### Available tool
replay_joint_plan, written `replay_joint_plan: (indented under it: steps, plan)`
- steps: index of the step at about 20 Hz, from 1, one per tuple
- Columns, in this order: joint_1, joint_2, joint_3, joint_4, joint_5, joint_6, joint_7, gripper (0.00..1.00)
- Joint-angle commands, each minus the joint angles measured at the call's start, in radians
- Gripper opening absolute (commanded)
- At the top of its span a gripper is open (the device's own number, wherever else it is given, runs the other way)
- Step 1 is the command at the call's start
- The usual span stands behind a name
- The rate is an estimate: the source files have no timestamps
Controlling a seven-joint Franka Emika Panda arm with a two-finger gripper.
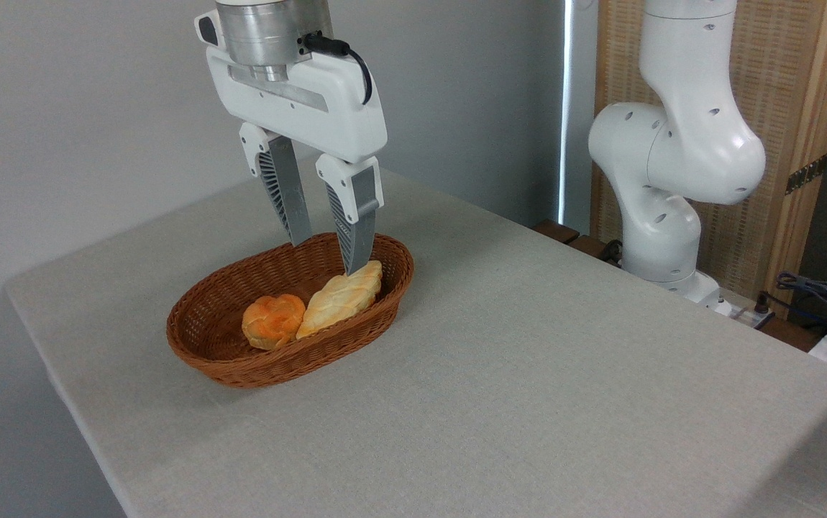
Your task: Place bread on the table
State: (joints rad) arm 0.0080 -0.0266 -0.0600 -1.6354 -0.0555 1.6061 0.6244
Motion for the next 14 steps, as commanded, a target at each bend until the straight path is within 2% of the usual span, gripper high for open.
replay_joint_plan:
  steps: [1,10,14]
  plan:
    - [-0.005,-0.012,0.006,-0.023,-0.020,0.021,0.017,1.00]
    - [-0.006,-0.018,-0.007,-0.043,-0.032,0.032,0.017,1.00]
    - [-0.005,-0.076,-0.069,-0.183,-0.069,0.136,0.006,1.00]
